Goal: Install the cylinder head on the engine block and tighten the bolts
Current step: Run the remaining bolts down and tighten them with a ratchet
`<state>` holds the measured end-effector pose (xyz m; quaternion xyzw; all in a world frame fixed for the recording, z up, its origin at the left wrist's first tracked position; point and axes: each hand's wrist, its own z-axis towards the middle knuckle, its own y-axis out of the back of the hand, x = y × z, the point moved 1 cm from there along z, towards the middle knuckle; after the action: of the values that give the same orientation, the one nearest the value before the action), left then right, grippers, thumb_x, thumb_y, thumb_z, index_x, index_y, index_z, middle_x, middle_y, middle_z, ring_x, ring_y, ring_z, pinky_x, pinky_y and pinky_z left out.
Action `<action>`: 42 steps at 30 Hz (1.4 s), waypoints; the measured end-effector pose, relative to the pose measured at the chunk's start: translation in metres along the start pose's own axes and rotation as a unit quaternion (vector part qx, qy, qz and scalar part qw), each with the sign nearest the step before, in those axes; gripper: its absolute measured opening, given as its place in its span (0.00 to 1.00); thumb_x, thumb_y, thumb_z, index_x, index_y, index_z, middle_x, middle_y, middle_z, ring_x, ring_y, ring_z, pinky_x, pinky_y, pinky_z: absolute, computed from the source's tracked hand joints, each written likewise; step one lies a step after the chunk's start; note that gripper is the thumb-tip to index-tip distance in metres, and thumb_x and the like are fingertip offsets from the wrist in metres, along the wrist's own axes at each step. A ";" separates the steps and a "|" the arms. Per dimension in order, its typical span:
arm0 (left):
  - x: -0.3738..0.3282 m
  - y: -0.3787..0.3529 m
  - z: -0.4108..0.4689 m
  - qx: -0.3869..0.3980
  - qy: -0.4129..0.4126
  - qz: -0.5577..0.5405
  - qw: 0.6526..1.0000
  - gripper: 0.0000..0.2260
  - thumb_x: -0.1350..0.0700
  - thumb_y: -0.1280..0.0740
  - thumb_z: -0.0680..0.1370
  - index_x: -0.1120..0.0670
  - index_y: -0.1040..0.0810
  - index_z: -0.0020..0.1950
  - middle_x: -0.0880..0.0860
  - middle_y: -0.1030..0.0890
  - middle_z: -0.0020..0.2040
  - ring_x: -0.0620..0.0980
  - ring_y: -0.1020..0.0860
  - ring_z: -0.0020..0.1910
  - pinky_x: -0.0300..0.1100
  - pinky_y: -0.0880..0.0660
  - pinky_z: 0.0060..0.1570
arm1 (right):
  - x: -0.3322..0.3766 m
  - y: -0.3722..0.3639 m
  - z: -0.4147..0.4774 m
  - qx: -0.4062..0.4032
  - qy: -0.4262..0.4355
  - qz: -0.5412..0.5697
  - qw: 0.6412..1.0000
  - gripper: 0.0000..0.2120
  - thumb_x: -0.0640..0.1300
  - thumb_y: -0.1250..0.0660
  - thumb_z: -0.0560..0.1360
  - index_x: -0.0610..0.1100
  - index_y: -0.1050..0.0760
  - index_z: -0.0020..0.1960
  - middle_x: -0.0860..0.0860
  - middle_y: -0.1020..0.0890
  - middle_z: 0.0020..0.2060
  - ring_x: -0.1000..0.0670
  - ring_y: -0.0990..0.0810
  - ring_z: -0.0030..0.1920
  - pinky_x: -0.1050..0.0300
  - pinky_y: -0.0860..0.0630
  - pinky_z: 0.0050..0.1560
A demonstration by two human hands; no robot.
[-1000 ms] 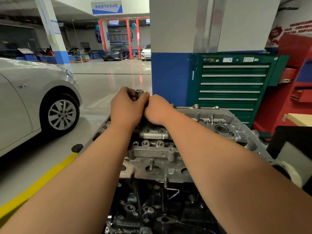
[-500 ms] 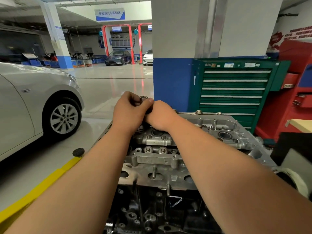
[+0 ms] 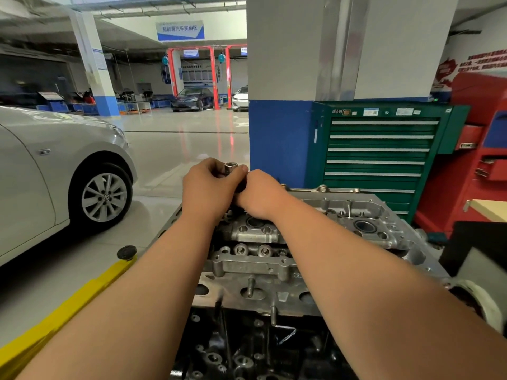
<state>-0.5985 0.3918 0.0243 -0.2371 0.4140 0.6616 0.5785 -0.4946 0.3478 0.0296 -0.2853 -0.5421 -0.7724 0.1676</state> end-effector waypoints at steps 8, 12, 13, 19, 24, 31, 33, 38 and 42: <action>0.001 0.006 -0.001 0.077 0.000 -0.045 0.996 0.07 0.51 0.32 0.77 0.53 0.17 0.45 0.47 0.16 0.40 0.45 0.18 0.42 0.41 0.24 0.44 | -0.007 0.005 -0.004 0.014 0.011 0.127 0.992 0.09 0.44 0.35 0.73 0.47 0.21 0.52 0.51 0.17 0.39 0.52 0.19 0.39 0.59 0.24 0.39; -0.009 -0.009 -0.005 0.087 0.068 -0.077 0.991 0.06 0.53 0.41 0.81 0.50 0.25 0.51 0.45 0.20 0.45 0.40 0.23 0.43 0.37 0.31 0.39 | -0.016 0.005 0.001 -0.054 -0.036 0.171 0.983 0.14 0.43 0.37 0.75 0.47 0.26 0.60 0.52 0.21 0.40 0.56 0.26 0.33 0.61 0.34 0.32; -0.015 -0.015 -0.005 0.086 0.094 -0.089 0.988 0.06 0.53 0.42 0.80 0.51 0.26 0.50 0.46 0.22 0.43 0.42 0.24 0.41 0.38 0.33 0.36 | -0.017 0.005 0.002 -0.071 -0.043 0.180 0.980 0.14 0.42 0.38 0.75 0.47 0.26 0.60 0.51 0.20 0.42 0.56 0.26 0.34 0.61 0.34 0.32; -0.028 -0.020 0.010 0.129 0.188 -0.087 0.970 0.14 0.55 0.37 0.75 0.57 0.33 0.30 0.51 0.33 0.24 0.51 0.37 0.25 0.42 0.40 0.29 | -0.022 0.008 0.007 -0.117 -0.090 0.246 0.958 0.13 0.37 0.42 0.75 0.50 0.24 0.52 0.46 0.18 0.49 0.50 0.25 0.38 0.60 0.32 0.32; -0.020 -0.019 0.014 0.187 0.196 -0.131 0.954 0.18 0.53 0.37 0.76 0.52 0.36 0.27 0.48 0.35 0.21 0.48 0.38 0.21 0.42 0.40 0.29 | -0.024 0.007 0.008 -0.111 -0.080 0.251 0.958 0.12 0.37 0.43 0.75 0.51 0.25 0.49 0.48 0.18 0.43 0.54 0.27 0.33 0.61 0.34 0.29; 0.004 0.001 -0.007 0.141 0.066 0.378 0.913 0.25 0.35 0.43 0.78 0.56 0.25 0.58 0.57 0.22 0.56 0.59 0.31 0.61 0.52 0.31 0.56 | -0.020 0.009 0.004 -0.129 -0.073 0.245 0.958 0.09 0.48 0.43 0.80 0.48 0.26 0.47 0.54 0.22 0.37 0.55 0.26 0.34 0.60 0.34 0.33; 0.010 0.008 -0.009 0.179 0.076 0.400 0.896 0.28 0.35 0.42 0.77 0.56 0.28 0.65 0.59 0.26 0.63 0.60 0.32 0.65 0.51 0.32 0.60 | -0.014 0.009 0.001 -0.133 -0.025 0.185 0.973 0.09 0.54 0.43 0.80 0.50 0.29 0.51 0.55 0.21 0.41 0.57 0.25 0.39 0.60 0.32 0.36; 0.015 0.011 -0.020 0.223 0.020 0.401 0.888 0.25 0.38 0.48 0.80 0.56 0.26 0.64 0.60 0.27 0.66 0.60 0.32 0.66 0.52 0.34 0.63 | 0.025 0.027 0.008 -0.043 0.188 -0.210 0.959 0.14 0.56 0.46 0.81 0.49 0.29 0.59 0.53 0.22 0.41 0.49 0.24 0.43 0.53 0.31 0.38; 0.015 0.011 -0.018 0.193 0.028 0.370 0.908 0.25 0.37 0.44 0.79 0.54 0.25 0.64 0.58 0.29 0.67 0.59 0.32 0.67 0.51 0.34 0.62 | 0.050 0.036 0.024 0.010 0.197 -0.454 0.869 0.20 0.58 0.49 0.82 0.45 0.27 0.46 0.50 0.30 0.33 0.50 0.32 0.33 0.56 0.37 0.31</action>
<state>-0.6157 0.3857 0.0052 0.0312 0.6075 0.7283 0.3154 -0.5070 0.3596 0.0929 0.1522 -0.5755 -0.7979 -0.0954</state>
